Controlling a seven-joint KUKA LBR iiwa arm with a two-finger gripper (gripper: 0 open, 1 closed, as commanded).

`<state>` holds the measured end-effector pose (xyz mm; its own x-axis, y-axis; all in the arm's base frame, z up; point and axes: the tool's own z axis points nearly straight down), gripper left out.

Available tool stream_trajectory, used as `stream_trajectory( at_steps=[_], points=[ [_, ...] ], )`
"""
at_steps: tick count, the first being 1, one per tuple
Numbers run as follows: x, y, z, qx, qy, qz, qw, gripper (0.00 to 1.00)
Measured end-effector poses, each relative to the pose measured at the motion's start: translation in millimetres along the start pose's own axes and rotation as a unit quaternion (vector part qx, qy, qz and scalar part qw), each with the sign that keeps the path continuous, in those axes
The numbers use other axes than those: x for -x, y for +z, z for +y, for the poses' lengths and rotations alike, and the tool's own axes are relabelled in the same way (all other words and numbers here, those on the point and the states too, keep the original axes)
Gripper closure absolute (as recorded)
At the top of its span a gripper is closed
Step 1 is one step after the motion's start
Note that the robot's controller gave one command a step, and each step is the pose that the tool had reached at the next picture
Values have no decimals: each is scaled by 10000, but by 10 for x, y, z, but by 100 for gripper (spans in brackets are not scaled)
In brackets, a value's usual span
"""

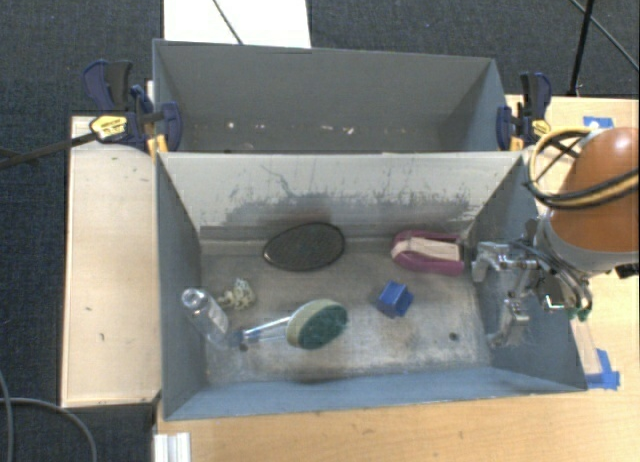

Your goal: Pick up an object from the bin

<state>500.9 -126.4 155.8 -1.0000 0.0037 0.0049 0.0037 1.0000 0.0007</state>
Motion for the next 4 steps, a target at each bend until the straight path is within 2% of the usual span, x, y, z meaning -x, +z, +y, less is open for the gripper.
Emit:
stream_trajectory(
  at_steps=[1,2,3,4],
  points=[
    [899,613,391,10,18,-47,10000,0],
    [55,317,727,2,-698,-17,9976,0],
    [606,781,1576,14,-887,-55,9960,0],
    [335,857,796,-15,-2100,-20,9777,0]
  ],
)
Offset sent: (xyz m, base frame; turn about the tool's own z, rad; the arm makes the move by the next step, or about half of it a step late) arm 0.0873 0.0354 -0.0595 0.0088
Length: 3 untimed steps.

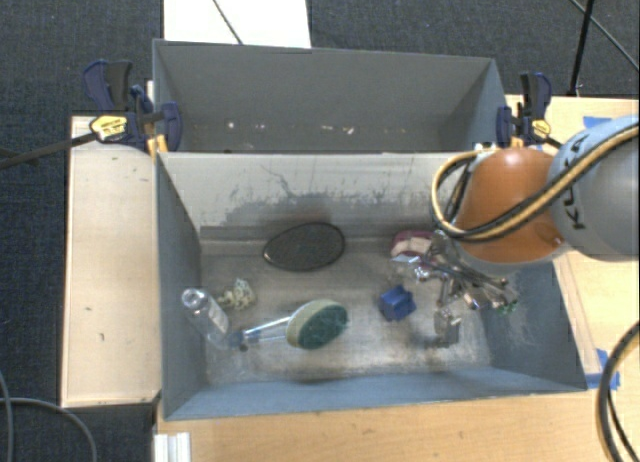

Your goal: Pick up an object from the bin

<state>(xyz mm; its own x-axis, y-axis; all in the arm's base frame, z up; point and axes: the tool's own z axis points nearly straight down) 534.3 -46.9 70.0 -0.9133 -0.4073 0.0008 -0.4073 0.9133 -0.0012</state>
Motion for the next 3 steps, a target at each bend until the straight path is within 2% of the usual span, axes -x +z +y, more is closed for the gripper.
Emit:
stream_trajectory(
  at_steps=[1,2,3],
  points=[
    [147,-3,503,21,-252,-9,9997,0],
    [312,-11,-194,-23,-231,-38,9997,0],
    [238,-2,259,15,-1230,-14,9924,0]
  ],
)
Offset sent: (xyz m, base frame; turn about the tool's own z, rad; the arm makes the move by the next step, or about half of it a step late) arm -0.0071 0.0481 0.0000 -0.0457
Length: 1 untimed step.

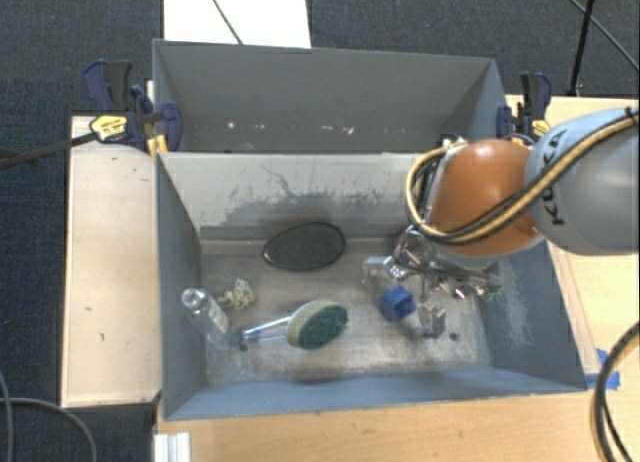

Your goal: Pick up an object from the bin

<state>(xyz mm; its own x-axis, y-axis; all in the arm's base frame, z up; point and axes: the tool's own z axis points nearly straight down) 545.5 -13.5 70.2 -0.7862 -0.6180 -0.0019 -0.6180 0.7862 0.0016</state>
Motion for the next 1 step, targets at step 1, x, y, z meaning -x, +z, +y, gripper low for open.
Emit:
stream_trajectory(
  at_steps=[1],
  points=[
    [-6,-4,-14,-8,7,2,10000,100]
  ],
)
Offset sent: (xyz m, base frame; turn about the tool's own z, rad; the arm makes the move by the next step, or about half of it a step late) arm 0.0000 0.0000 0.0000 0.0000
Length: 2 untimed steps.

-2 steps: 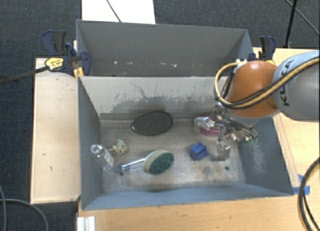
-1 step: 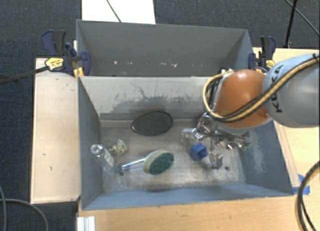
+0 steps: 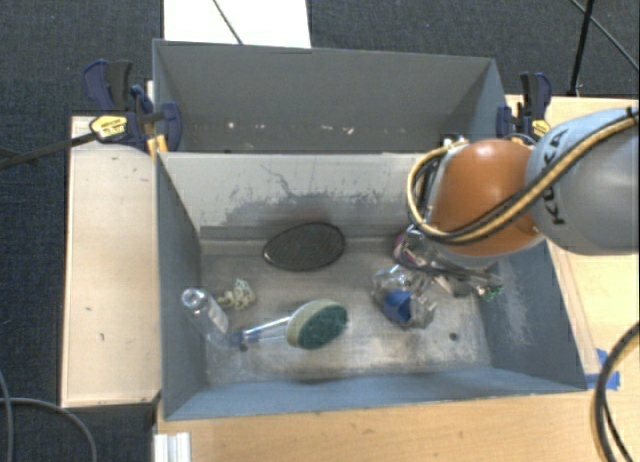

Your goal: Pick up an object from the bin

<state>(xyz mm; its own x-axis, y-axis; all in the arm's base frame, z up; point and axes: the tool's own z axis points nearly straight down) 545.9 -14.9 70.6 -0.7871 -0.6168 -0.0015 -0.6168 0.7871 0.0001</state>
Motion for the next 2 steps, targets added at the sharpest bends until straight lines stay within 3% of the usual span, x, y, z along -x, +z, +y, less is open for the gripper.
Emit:
stream_trajectory(
  at_steps=[1,2],
  points=[
    [-81,-1245,-361,-42,-394,-33,9992,100],
    [-201,-1846,-734,-35,-1975,-15,9803,100]
  ],
)
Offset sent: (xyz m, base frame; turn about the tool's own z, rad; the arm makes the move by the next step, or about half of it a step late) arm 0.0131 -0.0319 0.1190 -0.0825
